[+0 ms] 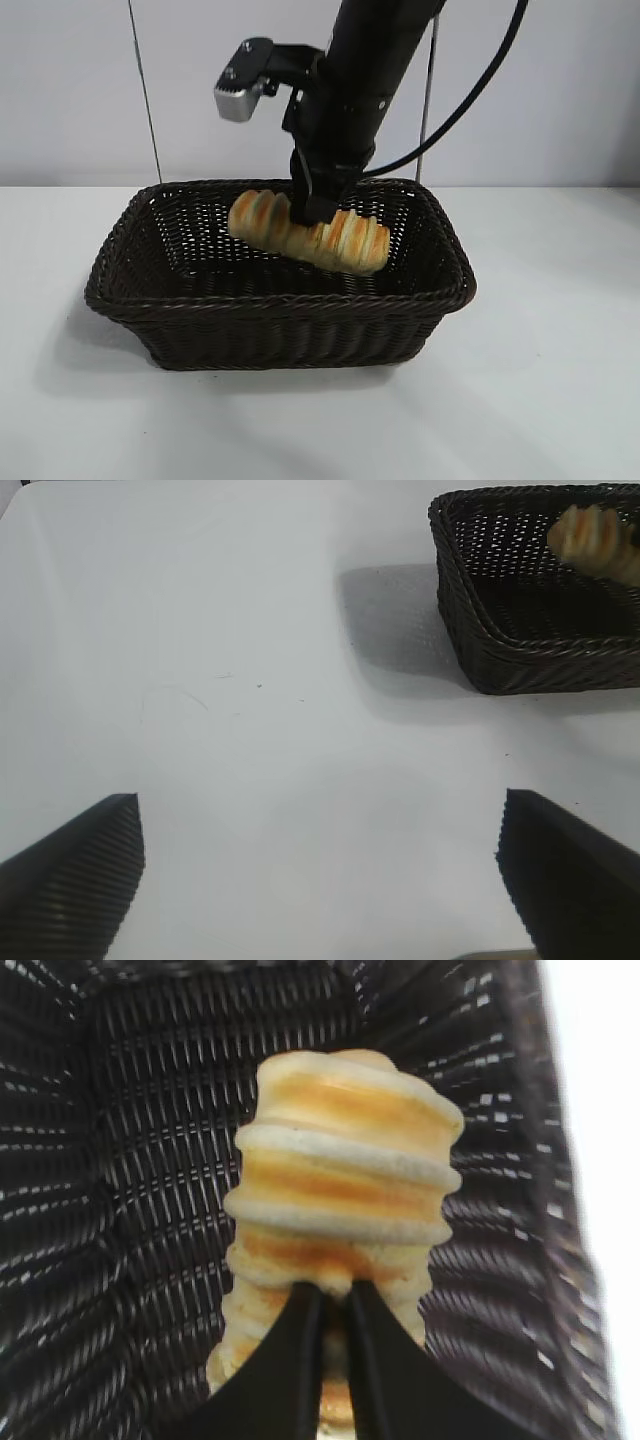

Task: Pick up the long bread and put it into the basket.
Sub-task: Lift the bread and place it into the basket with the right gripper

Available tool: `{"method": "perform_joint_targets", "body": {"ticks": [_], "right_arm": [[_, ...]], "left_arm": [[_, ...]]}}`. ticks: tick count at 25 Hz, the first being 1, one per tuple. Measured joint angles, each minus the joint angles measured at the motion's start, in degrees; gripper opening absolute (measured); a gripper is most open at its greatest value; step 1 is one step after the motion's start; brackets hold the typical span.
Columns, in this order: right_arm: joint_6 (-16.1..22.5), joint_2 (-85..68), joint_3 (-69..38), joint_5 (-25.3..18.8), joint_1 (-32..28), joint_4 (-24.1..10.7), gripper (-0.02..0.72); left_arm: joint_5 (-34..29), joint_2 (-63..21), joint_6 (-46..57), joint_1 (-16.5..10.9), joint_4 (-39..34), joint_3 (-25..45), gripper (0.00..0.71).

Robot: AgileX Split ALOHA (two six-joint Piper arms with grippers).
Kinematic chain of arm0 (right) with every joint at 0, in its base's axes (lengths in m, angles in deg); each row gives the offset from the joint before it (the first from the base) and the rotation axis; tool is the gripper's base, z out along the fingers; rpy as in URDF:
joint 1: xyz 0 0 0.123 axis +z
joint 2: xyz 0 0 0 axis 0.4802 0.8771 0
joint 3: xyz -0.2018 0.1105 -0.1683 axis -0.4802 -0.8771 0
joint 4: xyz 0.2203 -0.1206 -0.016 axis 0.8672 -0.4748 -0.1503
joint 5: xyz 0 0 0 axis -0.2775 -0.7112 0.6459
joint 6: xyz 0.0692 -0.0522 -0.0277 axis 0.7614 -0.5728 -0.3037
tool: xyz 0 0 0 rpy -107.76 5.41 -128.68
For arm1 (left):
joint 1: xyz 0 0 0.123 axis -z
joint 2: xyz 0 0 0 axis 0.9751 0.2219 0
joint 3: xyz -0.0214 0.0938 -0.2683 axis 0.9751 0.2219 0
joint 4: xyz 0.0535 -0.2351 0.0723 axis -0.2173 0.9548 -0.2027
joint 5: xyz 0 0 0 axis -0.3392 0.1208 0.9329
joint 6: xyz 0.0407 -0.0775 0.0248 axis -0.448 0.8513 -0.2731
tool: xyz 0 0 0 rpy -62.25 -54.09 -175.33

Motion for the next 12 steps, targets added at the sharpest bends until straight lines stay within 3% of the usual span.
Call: {"method": "perform_joint_targets", "body": {"ticks": [2, 6, 7, 10, 12], "right_arm": [[0.04, 0.0, 0.82, -0.56, 0.0, 0.79, 0.158], [1.58, 0.0, 4.31, -4.95, 0.0, 0.9, 0.525], [2.95, 0.0, 5.56, -6.47, 0.0, 0.77, 0.583], [11.09, 0.0, 11.54, -12.14, 0.0, -0.47, 0.647], [21.16, 0.0, 16.61, -15.74, 0.0, -2.44, 0.659]], "left_arm": [[0.0, 0.0, 0.0, 0.0, 0.0, 0.0, 0.694], [0.0, 0.0, 0.0, 0.0, 0.0, 0.0, 0.694], [0.0, 0.0, 0.0, 0.0, 0.0, 0.0, 0.694], [0.0, 0.0, 0.0, 0.0, 0.0, 0.0, 0.694], [0.0, 0.0, 0.0, 0.0, 0.0, 0.0, 0.694]]}}
